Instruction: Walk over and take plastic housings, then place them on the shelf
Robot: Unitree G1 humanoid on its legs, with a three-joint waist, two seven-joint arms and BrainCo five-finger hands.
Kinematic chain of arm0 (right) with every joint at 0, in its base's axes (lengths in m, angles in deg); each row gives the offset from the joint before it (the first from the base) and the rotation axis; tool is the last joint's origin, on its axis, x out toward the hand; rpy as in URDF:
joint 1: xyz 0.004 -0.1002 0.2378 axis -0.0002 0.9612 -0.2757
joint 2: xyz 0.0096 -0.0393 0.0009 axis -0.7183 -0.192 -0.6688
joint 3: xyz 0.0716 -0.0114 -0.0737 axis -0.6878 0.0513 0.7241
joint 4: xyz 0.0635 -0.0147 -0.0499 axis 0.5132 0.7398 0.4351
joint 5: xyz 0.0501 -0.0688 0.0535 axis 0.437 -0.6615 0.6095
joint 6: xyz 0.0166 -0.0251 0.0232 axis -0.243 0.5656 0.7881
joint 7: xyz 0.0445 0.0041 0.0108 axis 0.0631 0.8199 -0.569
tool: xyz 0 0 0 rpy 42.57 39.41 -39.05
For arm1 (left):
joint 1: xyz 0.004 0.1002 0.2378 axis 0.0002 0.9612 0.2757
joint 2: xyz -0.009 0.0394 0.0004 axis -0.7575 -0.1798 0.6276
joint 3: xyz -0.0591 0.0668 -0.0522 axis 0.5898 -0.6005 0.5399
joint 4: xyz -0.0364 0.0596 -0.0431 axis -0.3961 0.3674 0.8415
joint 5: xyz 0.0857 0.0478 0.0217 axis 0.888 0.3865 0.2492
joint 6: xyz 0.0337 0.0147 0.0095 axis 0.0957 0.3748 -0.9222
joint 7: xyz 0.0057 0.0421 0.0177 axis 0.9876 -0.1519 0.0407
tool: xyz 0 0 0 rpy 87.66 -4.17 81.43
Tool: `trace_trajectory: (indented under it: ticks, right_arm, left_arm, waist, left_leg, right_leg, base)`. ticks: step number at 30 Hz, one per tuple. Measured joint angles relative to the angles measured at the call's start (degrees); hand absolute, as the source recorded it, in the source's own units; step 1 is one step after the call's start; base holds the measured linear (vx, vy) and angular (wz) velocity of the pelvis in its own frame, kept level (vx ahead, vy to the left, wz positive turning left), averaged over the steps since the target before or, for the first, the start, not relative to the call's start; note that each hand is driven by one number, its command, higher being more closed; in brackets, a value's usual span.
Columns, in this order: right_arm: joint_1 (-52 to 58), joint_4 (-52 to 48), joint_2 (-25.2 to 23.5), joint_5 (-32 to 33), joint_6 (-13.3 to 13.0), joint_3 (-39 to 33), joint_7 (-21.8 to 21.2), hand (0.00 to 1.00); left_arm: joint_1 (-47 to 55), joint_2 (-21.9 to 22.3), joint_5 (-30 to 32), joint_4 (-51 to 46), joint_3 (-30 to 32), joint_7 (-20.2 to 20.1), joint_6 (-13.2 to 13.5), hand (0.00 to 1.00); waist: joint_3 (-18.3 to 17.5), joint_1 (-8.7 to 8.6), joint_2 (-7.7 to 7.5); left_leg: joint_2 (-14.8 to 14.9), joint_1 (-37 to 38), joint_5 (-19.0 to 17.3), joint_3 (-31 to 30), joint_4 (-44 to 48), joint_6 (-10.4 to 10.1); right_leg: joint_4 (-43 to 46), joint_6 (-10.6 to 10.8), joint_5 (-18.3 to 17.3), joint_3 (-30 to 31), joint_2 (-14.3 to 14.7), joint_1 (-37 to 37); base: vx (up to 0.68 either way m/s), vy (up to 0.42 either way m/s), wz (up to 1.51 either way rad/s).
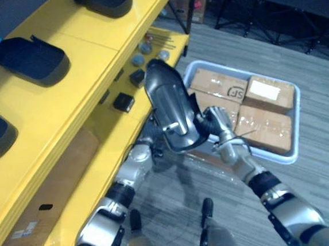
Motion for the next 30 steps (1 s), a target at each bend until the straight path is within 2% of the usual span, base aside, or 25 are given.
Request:
trace_trajectory:
  ticks: [2,4,10,15,20,26,30]
  right_arm:
    - [1.4,0.0,-0.8,0.0,-0.1,0.1,0.5,1.00]
    - [3.2,0.0,-1.3,0.6,-0.4,0.5,1.1,1.00]
    - [6.0,-1.1,-1.9,1.3,-2.3,2.0,1.3,1.00]
    - [9.3,-5.2,-2.8,2.3,-2.8,2.2,2.6,1.00]
    - [11.3,-5.3,-4.5,2.5,-2.8,2.2,3.8,1.00]
    - [13.2,-7.3,-4.6,3.5,-2.8,2.2,4.8,1.00]
    - [13.5,-7.3,-4.6,3.5,-3.5,2.2,5.1,1.00]
  left_arm:
    - [1.4,0.2,1.7,0.0,-0.1,1.1,0.1,1.00]
    - [2.9,0.7,3.4,0.1,-0.2,2.5,2.0,1.00]
    - [3.3,1.3,3.2,1.5,-0.4,5.9,5.4,1.00]
    - [5.3,1.4,2.9,1.9,0.1,6.5,7.9,1.00]
    - [6.1,1.4,2.8,1.8,0.1,6.0,8.0,1.00]
    - [6.8,1.4,0.4,1.8,0.1,3.9,8.3,1.00]
    - [6.8,1.4,0.4,1.7,0.1,3.9,8.3,1.00]
  waist:
    - [-0.2,0.05,0.00]
    - [-1.6,0.05,-0.11]
    - [-2.6,0.11,-0.44]
    - [-4.3,-0.30,-0.51]
    - [-4.8,-0.36,-0.70]
    - [-6.1,-0.83,-0.72]
    - [-6.5,-1.05,-0.74]
  left_leg:
    - [0.0,0.9,-0.1,0.0,0.0,0.0]
    - [0.0,0.8,-0.2,0.0,0.0,0.0]
    - [0.1,1.7,-0.6,0.3,0.0,-0.2]
    - [0.1,1.7,-0.8,0.4,0.0,-0.2]
    - [0.1,2.4,-1.0,0.6,0.0,0.0]
    - [0.1,3.7,-1.5,0.9,0.0,0.1]
    - [0.1,3.8,-1.6,0.9,0.0,-0.1]
  right_leg:
    - [0.0,0.1,-0.2,-0.1,0.0,0.9]
    - [-0.1,0.1,-0.3,-0.2,0.0,0.9]
    - [-0.5,0.2,-1.1,0.2,0.0,1.5]
    - [-0.5,0.1,-1.4,0.3,0.0,1.4]
    - [-0.5,0.2,-1.5,0.2,0.0,2.1]
    - [-0.5,0.2,-1.7,0.1,-0.1,3.3]
    - [-0.5,0.2,-1.8,0.1,0.0,3.4]
  base:
    - [0.00,0.000,0.00]
    - [0.00,0.000,0.00]
    - [-0.02,-0.001,-0.03]
    - [0.00,0.000,0.00]
    - [0.00,0.001,-0.01]
    - [0.01,0.001,0.00]
    - [0.00,0.000,0.00]
